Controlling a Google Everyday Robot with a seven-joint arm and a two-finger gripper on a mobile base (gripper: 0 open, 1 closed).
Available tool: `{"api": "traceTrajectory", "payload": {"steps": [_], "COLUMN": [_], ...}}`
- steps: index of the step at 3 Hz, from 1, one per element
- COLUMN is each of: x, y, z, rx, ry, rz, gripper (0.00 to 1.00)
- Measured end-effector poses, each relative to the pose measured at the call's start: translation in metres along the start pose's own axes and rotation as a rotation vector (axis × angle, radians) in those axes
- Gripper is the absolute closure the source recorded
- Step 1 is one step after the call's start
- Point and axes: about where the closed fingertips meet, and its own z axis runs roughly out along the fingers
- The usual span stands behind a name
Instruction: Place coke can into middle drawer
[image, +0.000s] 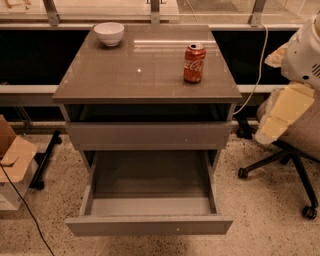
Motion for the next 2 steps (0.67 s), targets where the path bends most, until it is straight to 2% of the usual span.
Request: {"api": "traceTrajectory", "payload": {"steps": [2], "x": [-0.004], "y": [-0.031], "z": [0.022], "rx": [0.017], "ry": [-0.128], "rz": [0.123], "gripper": [0.00]}}
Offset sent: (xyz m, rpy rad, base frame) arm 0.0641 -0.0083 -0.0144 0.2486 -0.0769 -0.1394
